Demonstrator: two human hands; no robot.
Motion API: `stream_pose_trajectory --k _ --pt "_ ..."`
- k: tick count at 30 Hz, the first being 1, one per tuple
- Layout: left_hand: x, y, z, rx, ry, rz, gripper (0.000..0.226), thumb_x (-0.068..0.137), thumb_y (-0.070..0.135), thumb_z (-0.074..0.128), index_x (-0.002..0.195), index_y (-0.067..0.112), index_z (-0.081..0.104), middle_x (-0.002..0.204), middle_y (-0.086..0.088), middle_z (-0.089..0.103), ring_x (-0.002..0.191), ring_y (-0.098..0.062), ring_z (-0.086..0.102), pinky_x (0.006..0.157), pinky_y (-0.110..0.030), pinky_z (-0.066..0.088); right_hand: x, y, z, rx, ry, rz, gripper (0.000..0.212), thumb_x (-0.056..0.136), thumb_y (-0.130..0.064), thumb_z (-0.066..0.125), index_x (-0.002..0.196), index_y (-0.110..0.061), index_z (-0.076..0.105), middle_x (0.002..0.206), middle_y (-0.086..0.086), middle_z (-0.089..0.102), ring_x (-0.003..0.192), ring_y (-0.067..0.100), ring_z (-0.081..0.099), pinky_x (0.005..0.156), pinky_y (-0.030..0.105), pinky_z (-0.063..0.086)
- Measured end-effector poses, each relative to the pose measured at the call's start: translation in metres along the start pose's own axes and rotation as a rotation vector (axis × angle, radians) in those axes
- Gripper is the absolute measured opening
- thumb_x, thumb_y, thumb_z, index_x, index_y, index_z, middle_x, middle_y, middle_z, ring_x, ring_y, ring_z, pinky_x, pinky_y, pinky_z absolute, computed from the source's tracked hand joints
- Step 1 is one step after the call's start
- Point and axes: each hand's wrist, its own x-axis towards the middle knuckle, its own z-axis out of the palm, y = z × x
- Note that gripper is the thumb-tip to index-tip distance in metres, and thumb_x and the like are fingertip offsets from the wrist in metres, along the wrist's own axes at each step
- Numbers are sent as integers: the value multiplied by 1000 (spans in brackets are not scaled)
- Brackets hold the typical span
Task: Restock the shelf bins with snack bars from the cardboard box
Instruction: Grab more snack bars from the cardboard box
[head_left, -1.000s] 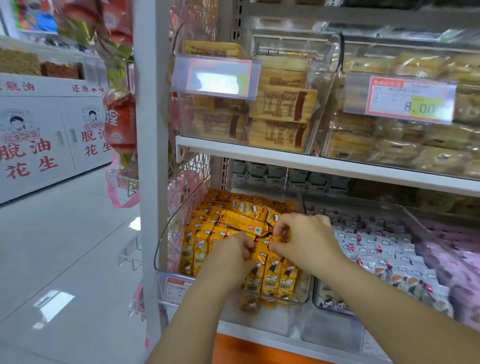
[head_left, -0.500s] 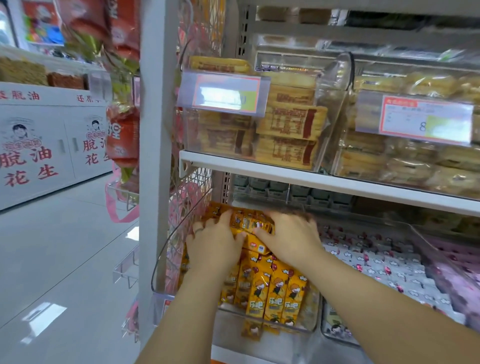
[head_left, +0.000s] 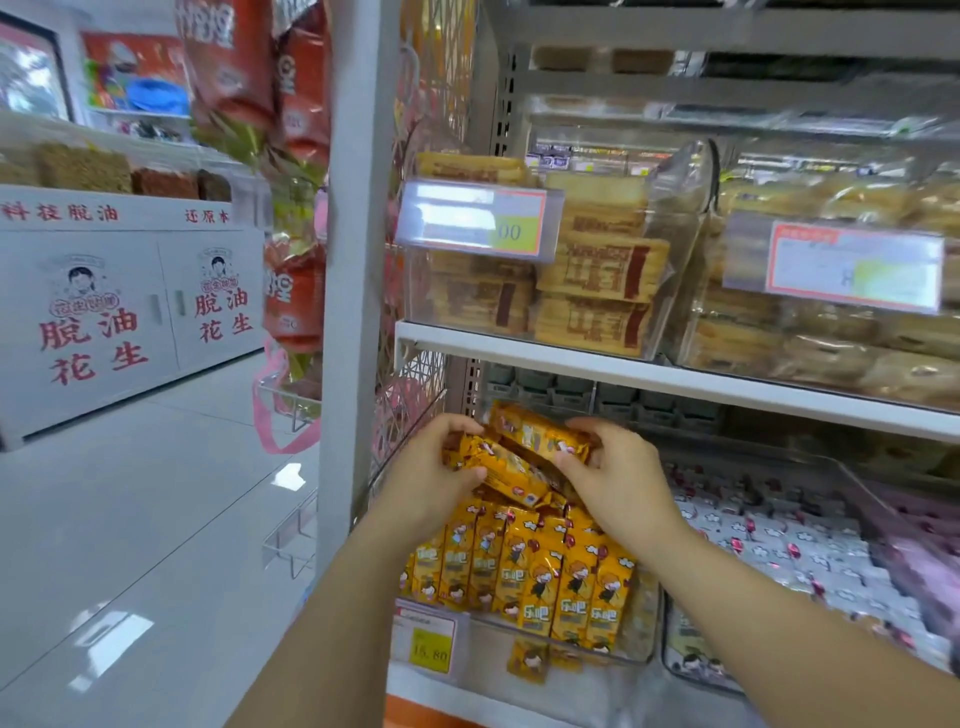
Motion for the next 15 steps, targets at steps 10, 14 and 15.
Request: stream_pose_trajectory --k 10,14,15 --pt "-30 25 -32 -28 -6 -13 9 87 21 67 87 15 60 87 2 63 87 -21 67 83 -38 57 -31 -22 -2 450 -313 273 25 87 -7 62 91 -29 53 94 -1 62 94 24 64 84 44 56" --pt "-34 25 -25 -87 33 -22 13 89 21 64 85 10 57 83 0 56 81 -13 61 70 -24 56 -36 -34 6 499 -317 293 15 89 -24 64 102 -25 57 104 -4 65 98 16 62 86 37 55" --pt "-34 21 -24 -79 23 -39 14 88 17 66 96 12 56 84 0 55 78 -12 60 66 -24 53 -36 -35 9 469 -290 288 19 89 -29 64 106 -23 58 105 -4 65 99 16 62 88 39 53"
